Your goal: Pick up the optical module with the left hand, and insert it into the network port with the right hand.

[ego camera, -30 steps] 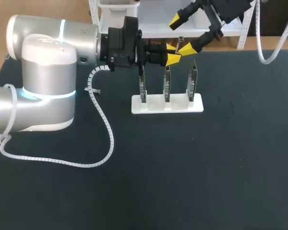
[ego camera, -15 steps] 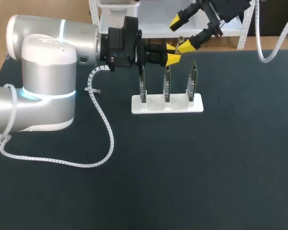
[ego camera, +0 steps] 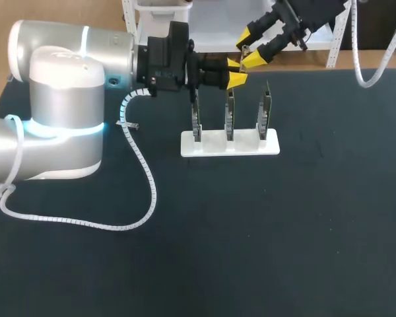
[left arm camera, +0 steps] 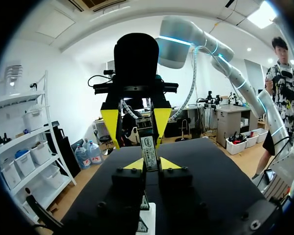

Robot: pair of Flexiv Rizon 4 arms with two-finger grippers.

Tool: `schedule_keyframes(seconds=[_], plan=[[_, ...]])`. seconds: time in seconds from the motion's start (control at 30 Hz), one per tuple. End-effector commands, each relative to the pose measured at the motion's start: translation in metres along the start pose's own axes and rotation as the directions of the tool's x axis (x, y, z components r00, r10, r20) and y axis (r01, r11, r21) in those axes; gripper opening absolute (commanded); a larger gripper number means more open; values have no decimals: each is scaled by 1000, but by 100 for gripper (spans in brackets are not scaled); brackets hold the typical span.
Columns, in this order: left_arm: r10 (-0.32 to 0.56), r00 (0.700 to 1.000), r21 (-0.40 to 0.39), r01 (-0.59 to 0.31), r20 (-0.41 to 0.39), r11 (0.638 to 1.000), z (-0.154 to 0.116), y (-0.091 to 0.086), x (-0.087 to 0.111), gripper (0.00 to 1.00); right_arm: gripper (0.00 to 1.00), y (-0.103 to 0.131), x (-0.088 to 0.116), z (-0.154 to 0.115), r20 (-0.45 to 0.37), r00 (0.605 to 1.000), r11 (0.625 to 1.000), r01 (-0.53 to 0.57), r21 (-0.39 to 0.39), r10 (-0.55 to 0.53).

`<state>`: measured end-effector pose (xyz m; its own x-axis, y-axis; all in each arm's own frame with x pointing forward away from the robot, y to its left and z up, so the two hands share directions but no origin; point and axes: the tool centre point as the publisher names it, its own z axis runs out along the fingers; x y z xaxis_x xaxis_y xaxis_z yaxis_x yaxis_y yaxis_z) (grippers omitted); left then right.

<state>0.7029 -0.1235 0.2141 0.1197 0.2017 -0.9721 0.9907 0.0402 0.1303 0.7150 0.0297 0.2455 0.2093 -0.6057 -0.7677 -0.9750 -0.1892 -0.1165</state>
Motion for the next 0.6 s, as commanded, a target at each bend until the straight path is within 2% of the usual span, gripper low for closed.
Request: schedule_keyframes(seconds=[0.03,0.07,0.1,0.13,0.27,0.3,0.33,0.37,0.4,0.43,0.6], plan=[[0,1000,6,0,-2,1000,1,-5,-1,0,35,-4,1,0,0,1000,1000,0,8,0],[0,1000,6,0,-2,1000,1,-5,-1,0,36,-4,1,0,0,1000,1000,0,8,0],[0,1000,6,0,-2,1000,1,-5,-1,0,48,-4,1,0,0,1000,1000,0,8,0],[0,1000,6,0,-2,1000,1,-5,-1,0,100,-4,1,0,0,1000,1000,0,8,0],[0,1000,6,0,-2,1000,1,-5,-1,0,100,-4,1,0,0,1000,1000,0,8,0],[0,1000,6,0,-2,1000,1,-5,-1,0,79,-4,1,0,0,1000,1000,0,8,0],[0,1000,6,0,-2,1000,1,-5,-1,0,47,-4,1,0,0,1000,1000,0,8,0],[0,1000,6,0,-2,1000,1,-5,-1,0,36,-4,1,0,0,1000,1000,0,8,0],[0,1000,6,0,-2,1000,1,-5,-1,0,11,-4,1,0,0,1000,1000,0,8,0],[0,1000,6,0,-2,1000,1,-5,-1,0,0,-4,1,0,0,1000,1000,0,8,0],[0,1000,6,0,-2,1000,1,-5,-1,0,0,-4,1,0,0,1000,1000,0,8,0]])
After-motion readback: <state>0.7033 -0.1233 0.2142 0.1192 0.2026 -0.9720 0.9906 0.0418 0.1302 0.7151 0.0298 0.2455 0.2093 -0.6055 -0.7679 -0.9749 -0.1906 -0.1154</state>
